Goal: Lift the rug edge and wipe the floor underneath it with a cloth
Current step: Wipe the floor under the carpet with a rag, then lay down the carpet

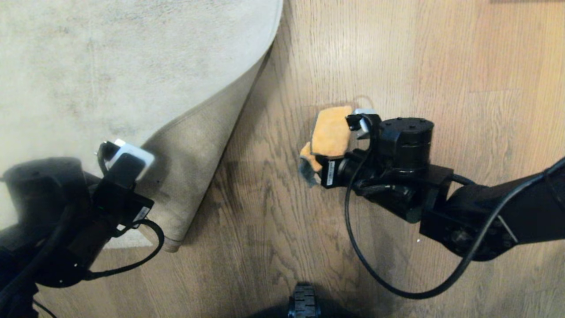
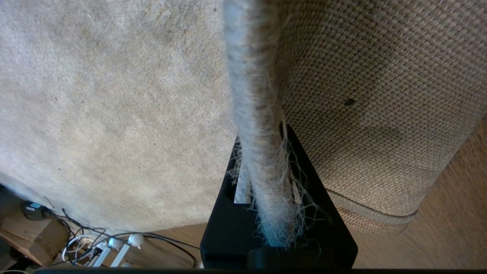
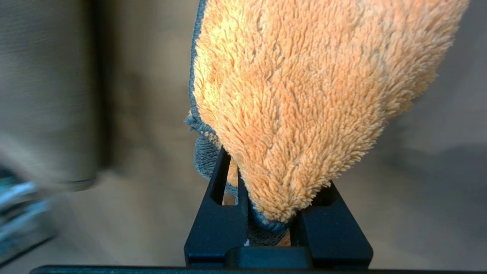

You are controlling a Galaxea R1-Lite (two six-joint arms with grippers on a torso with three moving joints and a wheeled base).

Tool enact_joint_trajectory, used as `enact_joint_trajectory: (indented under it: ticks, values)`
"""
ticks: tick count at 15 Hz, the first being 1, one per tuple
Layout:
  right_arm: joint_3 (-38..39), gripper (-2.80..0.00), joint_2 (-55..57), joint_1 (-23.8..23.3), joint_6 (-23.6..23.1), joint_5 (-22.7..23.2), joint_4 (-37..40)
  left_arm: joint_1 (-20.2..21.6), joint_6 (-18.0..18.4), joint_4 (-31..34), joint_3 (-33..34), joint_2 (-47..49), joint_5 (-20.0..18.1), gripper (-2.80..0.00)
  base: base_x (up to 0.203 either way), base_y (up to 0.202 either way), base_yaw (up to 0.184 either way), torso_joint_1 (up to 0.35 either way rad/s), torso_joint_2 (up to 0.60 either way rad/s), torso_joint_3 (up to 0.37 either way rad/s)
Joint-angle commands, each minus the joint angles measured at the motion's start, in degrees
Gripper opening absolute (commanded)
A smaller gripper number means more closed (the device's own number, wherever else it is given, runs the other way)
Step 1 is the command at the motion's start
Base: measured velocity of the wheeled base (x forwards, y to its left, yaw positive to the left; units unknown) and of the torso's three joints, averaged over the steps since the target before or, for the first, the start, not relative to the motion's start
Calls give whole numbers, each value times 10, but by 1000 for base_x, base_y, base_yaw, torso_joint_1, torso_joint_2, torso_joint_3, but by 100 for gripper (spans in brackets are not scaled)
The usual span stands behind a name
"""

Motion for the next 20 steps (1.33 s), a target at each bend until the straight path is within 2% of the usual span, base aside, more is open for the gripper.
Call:
enact_joint_trajectory:
  ticks: [1,5,9,11,15,20]
  values:
    - [31,-280,-65,-42,-23,-1,-4,0,2,-3,2,-10,2,-280,0,0,0,0,0,0]
    - [112,-280,-142,-126,-29,-16,-13,0,0,-3,12,-23,2,-280,0,0,0,0,0,0]
    - [224,-280,-243,-276,-27,-16,-21,0,1,-4,18,-25,1,-280,0,0,0,0,0,0]
    - [291,-280,-308,-332,-24,-14,-21,0,1,-4,18,-28,1,-280,0,0,0,0,0,0]
    - [399,-280,-419,-367,-21,-14,-17,0,2,-3,20,-28,1,-280,0,0,0,0,0,0]
    - [491,-280,-496,-372,-26,-17,-13,-8,2,0,21,-28,2,-280,0,0,0,0,0,0]
